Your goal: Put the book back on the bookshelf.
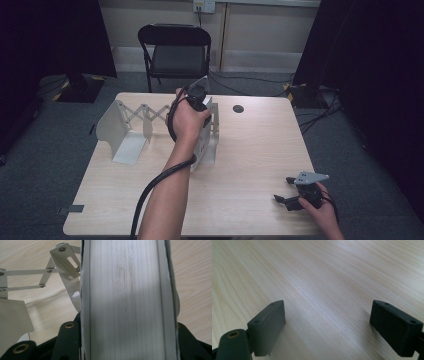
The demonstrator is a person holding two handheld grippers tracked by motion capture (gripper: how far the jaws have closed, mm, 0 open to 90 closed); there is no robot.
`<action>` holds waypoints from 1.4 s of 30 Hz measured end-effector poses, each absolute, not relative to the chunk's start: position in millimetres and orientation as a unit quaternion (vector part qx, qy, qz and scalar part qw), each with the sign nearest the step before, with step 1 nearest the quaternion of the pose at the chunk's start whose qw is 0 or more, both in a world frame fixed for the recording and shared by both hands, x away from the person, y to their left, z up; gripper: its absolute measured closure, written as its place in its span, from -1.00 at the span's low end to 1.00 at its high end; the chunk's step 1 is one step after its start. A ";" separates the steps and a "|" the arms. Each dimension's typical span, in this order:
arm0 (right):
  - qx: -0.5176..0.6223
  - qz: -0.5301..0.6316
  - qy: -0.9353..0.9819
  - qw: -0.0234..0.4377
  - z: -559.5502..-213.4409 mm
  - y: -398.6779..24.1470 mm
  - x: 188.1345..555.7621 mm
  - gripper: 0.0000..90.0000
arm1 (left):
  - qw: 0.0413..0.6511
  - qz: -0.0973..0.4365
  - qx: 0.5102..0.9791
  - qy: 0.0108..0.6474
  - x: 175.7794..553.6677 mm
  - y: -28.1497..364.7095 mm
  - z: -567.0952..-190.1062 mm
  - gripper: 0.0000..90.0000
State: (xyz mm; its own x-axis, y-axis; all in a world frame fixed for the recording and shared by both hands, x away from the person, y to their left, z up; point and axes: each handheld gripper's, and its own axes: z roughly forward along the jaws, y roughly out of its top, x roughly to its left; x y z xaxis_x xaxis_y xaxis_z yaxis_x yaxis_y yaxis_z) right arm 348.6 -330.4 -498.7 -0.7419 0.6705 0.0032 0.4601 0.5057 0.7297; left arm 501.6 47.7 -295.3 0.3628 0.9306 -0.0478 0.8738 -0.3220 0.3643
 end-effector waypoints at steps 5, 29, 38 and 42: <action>0.329 0.372 0.856 0.142 -498.7 -330.5 348.6 -0.72 | 0.169 0.089 0.807 0.558 503.5 48.1 -295.7 0.15; 0.330 0.371 0.856 0.142 -498.6 -330.5 348.6 -0.72 | 0.178 0.098 0.781 0.591 509.2 44.6 -298.7 0.16; 0.330 0.372 0.856 0.141 -498.7 -330.5 348.6 -0.72 | 0.175 0.104 0.780 0.592 512.6 38.7 -299.4 0.16; 0.329 0.371 0.857 0.142 -498.7 -330.6 348.7 -0.72 | 0.176 0.104 0.776 0.597 514.1 37.4 -300.5 0.16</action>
State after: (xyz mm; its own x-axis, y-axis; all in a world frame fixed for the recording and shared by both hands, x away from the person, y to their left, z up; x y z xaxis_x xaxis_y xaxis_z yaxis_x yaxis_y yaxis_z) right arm 348.7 -330.6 -498.7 -0.7431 0.6692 0.0013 0.4583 0.5075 0.7296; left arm 514.1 37.4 -300.5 0.2653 0.9629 -0.0486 0.8897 -0.2251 0.3972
